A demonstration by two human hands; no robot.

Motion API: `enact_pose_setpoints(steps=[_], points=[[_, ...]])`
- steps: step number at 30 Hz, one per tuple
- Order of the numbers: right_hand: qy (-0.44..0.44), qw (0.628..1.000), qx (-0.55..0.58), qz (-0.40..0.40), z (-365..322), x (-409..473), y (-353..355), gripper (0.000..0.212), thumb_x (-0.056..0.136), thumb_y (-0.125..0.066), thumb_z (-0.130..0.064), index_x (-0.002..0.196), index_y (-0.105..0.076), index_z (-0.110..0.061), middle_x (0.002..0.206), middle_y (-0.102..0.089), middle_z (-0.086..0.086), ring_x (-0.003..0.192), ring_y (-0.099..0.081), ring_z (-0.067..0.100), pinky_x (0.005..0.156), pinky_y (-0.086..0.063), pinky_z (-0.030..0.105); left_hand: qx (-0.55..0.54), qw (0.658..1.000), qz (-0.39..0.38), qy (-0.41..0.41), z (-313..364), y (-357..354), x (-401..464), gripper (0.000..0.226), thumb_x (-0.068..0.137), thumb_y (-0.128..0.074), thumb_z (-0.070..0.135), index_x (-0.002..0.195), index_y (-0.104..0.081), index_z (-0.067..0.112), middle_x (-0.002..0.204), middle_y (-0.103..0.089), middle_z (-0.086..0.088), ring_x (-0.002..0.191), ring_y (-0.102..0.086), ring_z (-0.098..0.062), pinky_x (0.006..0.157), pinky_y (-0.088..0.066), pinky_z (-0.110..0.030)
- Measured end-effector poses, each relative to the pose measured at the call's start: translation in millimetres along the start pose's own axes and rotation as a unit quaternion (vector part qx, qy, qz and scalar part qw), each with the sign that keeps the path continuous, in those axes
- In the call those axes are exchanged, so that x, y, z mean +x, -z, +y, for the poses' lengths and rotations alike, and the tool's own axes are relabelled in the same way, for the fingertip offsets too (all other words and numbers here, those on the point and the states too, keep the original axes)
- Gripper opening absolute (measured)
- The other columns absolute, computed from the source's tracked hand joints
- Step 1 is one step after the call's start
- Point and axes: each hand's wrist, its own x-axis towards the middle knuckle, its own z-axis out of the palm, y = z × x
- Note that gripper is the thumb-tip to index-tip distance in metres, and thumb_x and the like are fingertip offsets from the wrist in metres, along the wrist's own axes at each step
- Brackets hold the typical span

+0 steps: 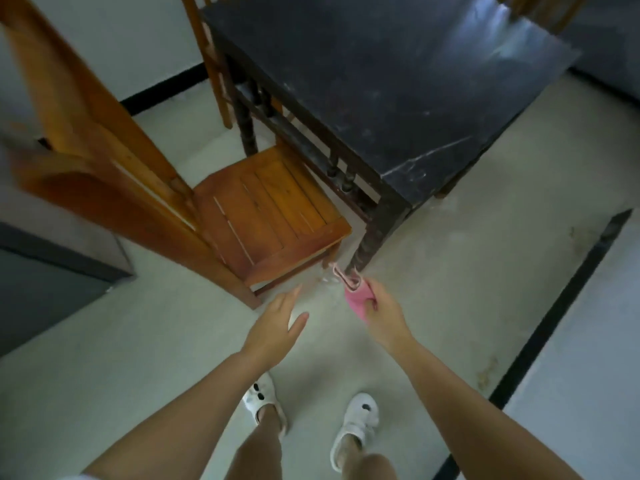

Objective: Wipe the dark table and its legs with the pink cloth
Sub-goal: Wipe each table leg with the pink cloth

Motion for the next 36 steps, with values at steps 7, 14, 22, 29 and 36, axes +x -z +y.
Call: enact_pose_setpoints(steps=[7,14,22,29,36], points=[[0.081,0.985,-0.105,-0.114,-69.9,-45.6,-36.7,0.030,0.096,-0.047,-0.036,0.124,-0.054,-0.029,0.102,-0.065,-0.003,0.096,-0.062,0.016,0.081,-0.052,0.031,0.015,0.988,0.122,0.093,-2.3,62.0,-98.1,0.055,0.096,-0.037,0.038,0.145,-0.016,0.023,0.146,-0.032,-0.005,0.132,-0.031,-0.019,0.105,-0.027,-0.030],[0.201,0.931,-0.178,-0.247,-129.9,-102.5,-103.7,0.026,0.098,-0.043,-0.027,0.122,-0.051,-0.023,0.102,-0.057,-0.021,0.096,-0.056,-0.002,0.080,-0.038,0.001,0.009,0.957,0.219,0.191,-34.0,101.0,-188.6,0.056,0.096,-0.035,0.039,0.146,-0.015,0.024,0.144,-0.034,-0.008,0.129,-0.035,-0.023,0.104,-0.030,-0.035],[0.270,0.907,-0.193,-0.261,-208.6,-114.8,-235.3,0.038,0.097,-0.044,-0.030,0.133,-0.049,-0.022,0.120,-0.060,-0.005,0.111,-0.055,0.011,0.092,-0.039,0.018,0.033,0.944,0.237,0.228,-111.1,197.0,-236.6,0.059,0.096,-0.036,0.041,0.146,-0.010,0.025,0.148,-0.029,-0.007,0.133,-0.030,-0.023,0.107,-0.024,-0.031],[0.256,0.931,-0.162,-0.203,-303.4,-89.3,-317.8,0.041,0.096,-0.041,-0.007,0.134,-0.046,-0.020,0.125,-0.057,0.010,0.116,-0.054,0.026,0.087,-0.039,0.021,0.054,0.956,0.233,0.168,-162.9,315.8,-220.2,0.067,0.090,-0.037,0.052,0.146,-0.016,0.021,0.143,-0.036,-0.008,0.129,-0.035,-0.022,0.105,-0.030,-0.033],[0.331,0.905,-0.224,-0.149,-427.6,-18.3,-342.2,0.036,0.096,-0.046,-0.014,0.132,-0.048,-0.012,0.119,-0.060,0.010,0.111,-0.057,0.022,0.090,-0.040,0.023,0.047,0.956,0.276,0.086,-167.3,436.4,-120.1,0.061,0.095,-0.041,0.041,0.146,-0.013,0.023,0.148,-0.028,-0.009,0.134,-0.029,-0.023,0.106,-0.029,-0.036]])
